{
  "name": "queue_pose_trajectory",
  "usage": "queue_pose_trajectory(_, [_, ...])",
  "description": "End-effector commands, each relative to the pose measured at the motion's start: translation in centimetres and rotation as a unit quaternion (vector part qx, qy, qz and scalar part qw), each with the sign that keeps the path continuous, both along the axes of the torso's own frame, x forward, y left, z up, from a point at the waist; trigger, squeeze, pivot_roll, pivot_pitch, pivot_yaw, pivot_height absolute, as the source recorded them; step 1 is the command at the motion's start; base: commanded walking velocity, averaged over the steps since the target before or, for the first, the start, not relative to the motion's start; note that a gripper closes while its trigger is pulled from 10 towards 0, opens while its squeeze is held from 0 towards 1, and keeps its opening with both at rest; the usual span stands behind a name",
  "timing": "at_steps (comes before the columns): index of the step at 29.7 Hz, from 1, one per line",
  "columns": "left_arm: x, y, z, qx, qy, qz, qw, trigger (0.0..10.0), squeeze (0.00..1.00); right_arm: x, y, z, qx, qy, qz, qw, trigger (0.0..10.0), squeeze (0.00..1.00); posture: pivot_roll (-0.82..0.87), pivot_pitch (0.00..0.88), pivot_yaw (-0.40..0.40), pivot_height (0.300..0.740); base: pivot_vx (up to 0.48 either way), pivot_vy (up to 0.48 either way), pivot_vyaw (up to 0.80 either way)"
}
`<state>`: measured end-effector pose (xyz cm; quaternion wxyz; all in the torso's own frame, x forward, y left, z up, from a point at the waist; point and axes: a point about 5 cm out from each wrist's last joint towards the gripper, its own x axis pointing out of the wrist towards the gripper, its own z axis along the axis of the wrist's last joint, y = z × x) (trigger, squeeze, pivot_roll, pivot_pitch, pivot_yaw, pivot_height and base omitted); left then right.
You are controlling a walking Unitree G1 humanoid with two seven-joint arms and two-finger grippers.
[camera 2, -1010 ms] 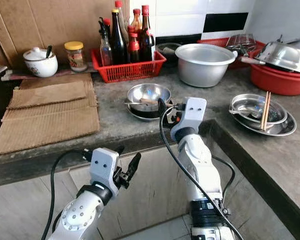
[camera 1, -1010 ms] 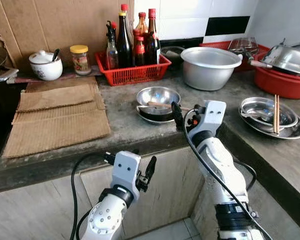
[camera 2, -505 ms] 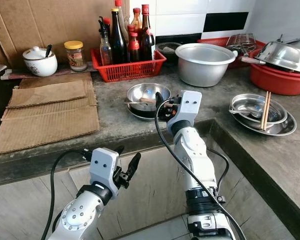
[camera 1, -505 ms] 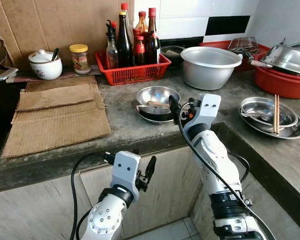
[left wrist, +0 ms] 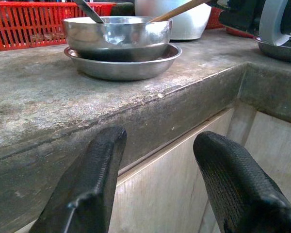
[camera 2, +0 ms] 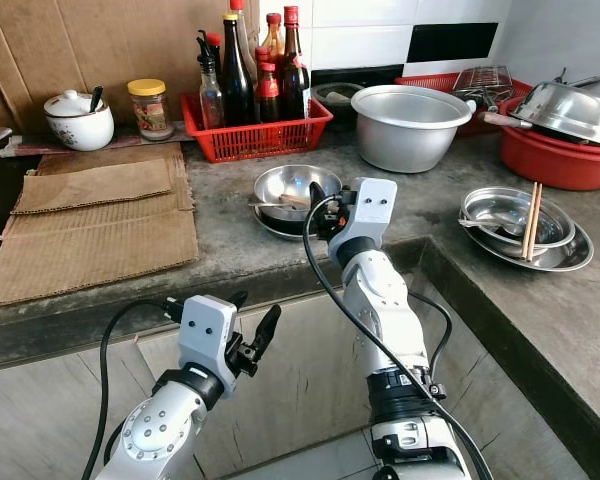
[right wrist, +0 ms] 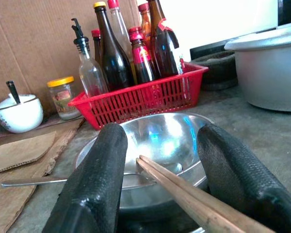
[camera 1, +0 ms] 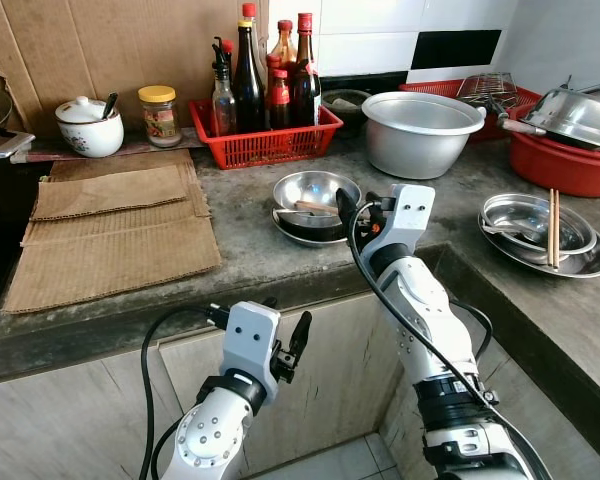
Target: Kitchen organization
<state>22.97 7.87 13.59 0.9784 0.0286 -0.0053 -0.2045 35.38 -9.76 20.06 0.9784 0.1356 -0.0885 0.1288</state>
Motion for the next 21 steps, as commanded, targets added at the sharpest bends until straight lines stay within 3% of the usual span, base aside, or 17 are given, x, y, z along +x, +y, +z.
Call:
queue_pose_trajectory(1, [-0.05,0.05,0.39,-0.003,-0.008,0.003,1.000,10.0,0.00,0.22,0.23,0.74,0.000,-0.015,0.006,1.000,1.4,0.00,0.03,0.012,-0.075,0.740,0.000,0.000,0.00])
queue_pose_trajectory(2, [-0.04,0.05,0.39,-0.003,-0.008,0.003,1.000,10.0,0.00,0.24,0.25,0.72,-0.002,-0.015,0.006,1.000,1.4,0.00,0.03,0.012,-0.075,0.740,0.000,0.000,0.00])
queue_pose_trajectory(3, [-0.04,0.04,0.38,-0.002,-0.008,0.003,1.000,10.0,0.00,0.24,0.32,0.66,-0.005,-0.014,0.009,1.000,0.0,0.00,0.03,0.013,-0.075,0.740,0.000,0.000,0.00])
queue_pose_trajectory(21, [0.19,0.19,0.27,0.002,-0.009,0.008,1.000,10.0,0.00,0.40,0.11,1.11,-0.003,-0.021,0.000,1.000,0.0,0.00,0.03,0.006,-0.075,0.740,0.000,0.000,0.00])
